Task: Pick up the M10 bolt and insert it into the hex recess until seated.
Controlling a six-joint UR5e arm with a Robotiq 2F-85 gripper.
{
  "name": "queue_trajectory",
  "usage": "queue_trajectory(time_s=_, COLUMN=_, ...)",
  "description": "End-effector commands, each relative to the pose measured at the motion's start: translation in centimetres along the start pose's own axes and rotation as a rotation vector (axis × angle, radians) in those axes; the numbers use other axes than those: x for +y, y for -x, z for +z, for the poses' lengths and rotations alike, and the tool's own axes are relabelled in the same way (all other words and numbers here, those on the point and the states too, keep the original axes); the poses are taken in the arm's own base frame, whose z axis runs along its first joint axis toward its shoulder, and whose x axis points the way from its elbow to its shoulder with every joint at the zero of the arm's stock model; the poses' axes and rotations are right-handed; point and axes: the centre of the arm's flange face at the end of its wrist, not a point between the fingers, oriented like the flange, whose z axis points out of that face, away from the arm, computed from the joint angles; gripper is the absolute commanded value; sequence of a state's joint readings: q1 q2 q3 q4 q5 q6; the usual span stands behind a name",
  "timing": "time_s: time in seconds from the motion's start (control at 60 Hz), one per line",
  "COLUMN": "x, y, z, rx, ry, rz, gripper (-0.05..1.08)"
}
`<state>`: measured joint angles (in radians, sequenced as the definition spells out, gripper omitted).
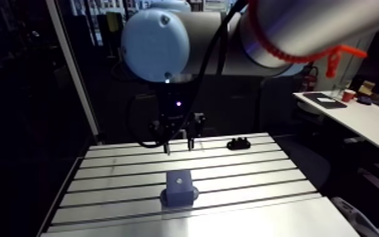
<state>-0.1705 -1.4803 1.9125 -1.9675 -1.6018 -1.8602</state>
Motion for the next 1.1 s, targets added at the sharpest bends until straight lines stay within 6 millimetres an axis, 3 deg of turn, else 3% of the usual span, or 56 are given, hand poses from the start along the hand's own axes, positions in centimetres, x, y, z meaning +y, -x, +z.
queue_trajectory(time_s=0.017, x=0.2, y=-1.1, z=-4.6, rx=-0.048, ry=-0.011, rz=0.012, gripper=0.00)
queue_trajectory(time_s=0.05, x=0.1, y=-1.6, z=-6.4, rx=-0.069, ry=-0.016, rz=0.027, gripper=0.00)
queue_trajectory(time_s=0.167, x=-0.1, y=-2.7, z=-8.2, rx=-0.090, ry=-0.021, rz=0.050, gripper=0.00)
queue_trajectory(time_s=0.233, x=-0.4, y=-3.6, z=-10.3, rx=-0.069, ry=-0.014, rz=0.072, gripper=0.00)
queue_trajectory(time_s=0.467, x=-2.9, y=-4.7, z=-12.7, rx=-0.036, ry=0.002, rz=0.056, gripper=0.00)
queue_trajectory(time_s=1.1, x=-4.0, y=-1.9, z=-17.2, rx=-0.031, ry=-0.003, rz=0.048, gripper=0.00)
